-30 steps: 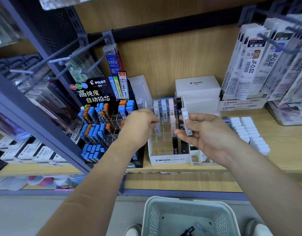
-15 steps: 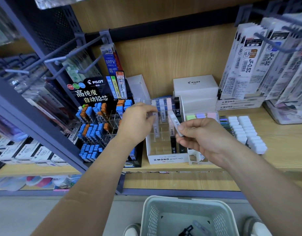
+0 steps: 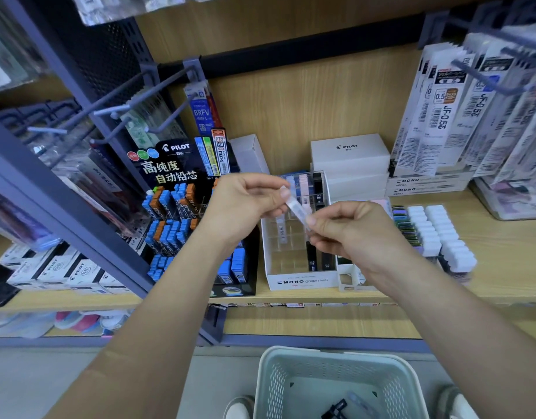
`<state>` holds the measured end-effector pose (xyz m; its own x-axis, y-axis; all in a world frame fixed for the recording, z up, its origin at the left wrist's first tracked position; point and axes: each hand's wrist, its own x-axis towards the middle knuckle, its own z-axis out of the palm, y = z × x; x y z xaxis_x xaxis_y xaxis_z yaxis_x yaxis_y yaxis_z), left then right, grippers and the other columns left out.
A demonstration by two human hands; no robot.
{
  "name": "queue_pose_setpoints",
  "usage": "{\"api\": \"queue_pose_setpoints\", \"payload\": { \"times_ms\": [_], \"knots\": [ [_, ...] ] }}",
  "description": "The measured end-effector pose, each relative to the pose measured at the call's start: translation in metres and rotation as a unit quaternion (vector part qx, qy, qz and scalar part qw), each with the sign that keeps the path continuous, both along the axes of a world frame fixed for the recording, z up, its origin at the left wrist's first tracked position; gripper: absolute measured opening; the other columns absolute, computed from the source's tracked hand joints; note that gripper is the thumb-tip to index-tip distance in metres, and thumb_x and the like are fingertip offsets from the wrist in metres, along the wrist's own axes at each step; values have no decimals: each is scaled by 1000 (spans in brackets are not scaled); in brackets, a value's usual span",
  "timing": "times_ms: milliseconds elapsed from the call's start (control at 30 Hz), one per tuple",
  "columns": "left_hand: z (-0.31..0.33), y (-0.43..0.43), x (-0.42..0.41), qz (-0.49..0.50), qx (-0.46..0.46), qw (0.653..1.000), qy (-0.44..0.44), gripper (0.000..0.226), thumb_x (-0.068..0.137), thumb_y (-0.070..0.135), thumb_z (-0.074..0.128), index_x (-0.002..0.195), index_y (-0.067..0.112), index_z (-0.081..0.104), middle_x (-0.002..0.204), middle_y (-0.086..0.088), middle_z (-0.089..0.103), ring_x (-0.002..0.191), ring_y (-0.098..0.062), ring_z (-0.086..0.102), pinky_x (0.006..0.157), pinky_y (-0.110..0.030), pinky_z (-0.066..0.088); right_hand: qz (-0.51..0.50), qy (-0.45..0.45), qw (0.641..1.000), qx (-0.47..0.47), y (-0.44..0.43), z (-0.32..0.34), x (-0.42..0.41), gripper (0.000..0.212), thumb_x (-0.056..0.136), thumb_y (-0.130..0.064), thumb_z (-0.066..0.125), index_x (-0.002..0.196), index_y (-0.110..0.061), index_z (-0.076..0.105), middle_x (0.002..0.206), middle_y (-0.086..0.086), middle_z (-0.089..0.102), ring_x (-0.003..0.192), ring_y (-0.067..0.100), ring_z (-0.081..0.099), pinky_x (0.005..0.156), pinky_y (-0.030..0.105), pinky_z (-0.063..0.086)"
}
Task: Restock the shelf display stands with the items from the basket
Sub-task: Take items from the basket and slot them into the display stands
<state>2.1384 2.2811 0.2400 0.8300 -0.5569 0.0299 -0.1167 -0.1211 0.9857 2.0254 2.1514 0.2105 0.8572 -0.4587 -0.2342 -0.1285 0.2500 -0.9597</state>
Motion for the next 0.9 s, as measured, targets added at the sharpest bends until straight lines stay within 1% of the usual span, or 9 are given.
{"api": "queue_pose_setpoints", "payload": {
  "times_ms": [67,133,233,300,367,500,600,667,900],
  "knots": [
    [1,4,7,49,0,997,-52,11,82,3,70,91,9,73,77,-12,72,70,-20,69,68,-23,57,-37,3,999,-21,-3,1,1,18,90,-19,68,78,-6,70,65,6,67,53,12,61,55,22,55],
    [-3,8,15,86,41,990,-104,11,82,6,71,90,14,74,79,-7,73,74,-18,71,73,-25,57,-81,1,997,-1,-8,4,1,25,95,-23,61,77,-7,69,63,4,64,53,12,58,53,22,54],
    [-18,9,20,89,147,969,-178,13,82,11,73,91,19,76,83,3,72,80,-15,70,83,-30,56,-99,-2,995,31,-16,6,-1,24,97,-21,58,80,-8,69,63,4,63,53,13,59,51,22,52],
    [-27,6,19,78,179,960,-203,14,82,10,72,93,17,76,81,8,70,82,-13,68,86,-30,55,-87,9,996,32,-17,5,-2,21,96,-17,57,81,-8,69,65,5,63,55,15,59,53,24,52],
    [-34,4,19,74,186,955,-218,15,82,9,71,95,15,76,79,10,67,82,-11,67,86,-26,54,-72,23,997,23,-15,2,-2,19,95,-11,56,83,-7,69,66,6,63,55,16,58,54,25,52],
    [-47,-1,18,59,221,941,-251,16,84,13,71,98,17,75,85,5,68,77,-3,61,78,-11,48,-54,28,998,-3,-10,0,-1,20,96,-11,53,84,-8,69,62,4,62,52,15,57,53,24,50],
    [-53,-3,20,50,240,932,-267,15,82,14,72,96,18,74,84,4,66,77,-8,60,83,-24,51,-50,29,998,-18,-10,-1,-1,21,97,-11,51,84,-9,68,61,4,62,51,13,57,52,24,50],
    [-54,-3,20,38,250,923,-288,12,81,14,73,93,18,72,82,4,65,78,-13,61,82,-31,53,-45,33,998,-22,-12,-2,-2,21,97,-11,51,86,-8,68,62,4,62,51,13,57,50,22,49],
    [-54,-5,20,-2,275,879,-390,14,83,10,71,95,9,75,96,-3,68,90,-17,61,87,-33,50,8,80,993,-87,-16,-7,-10,20,96,-11,53,88,-5,70,65,5,63,53,13,58,52,22,49]
  ]
}}
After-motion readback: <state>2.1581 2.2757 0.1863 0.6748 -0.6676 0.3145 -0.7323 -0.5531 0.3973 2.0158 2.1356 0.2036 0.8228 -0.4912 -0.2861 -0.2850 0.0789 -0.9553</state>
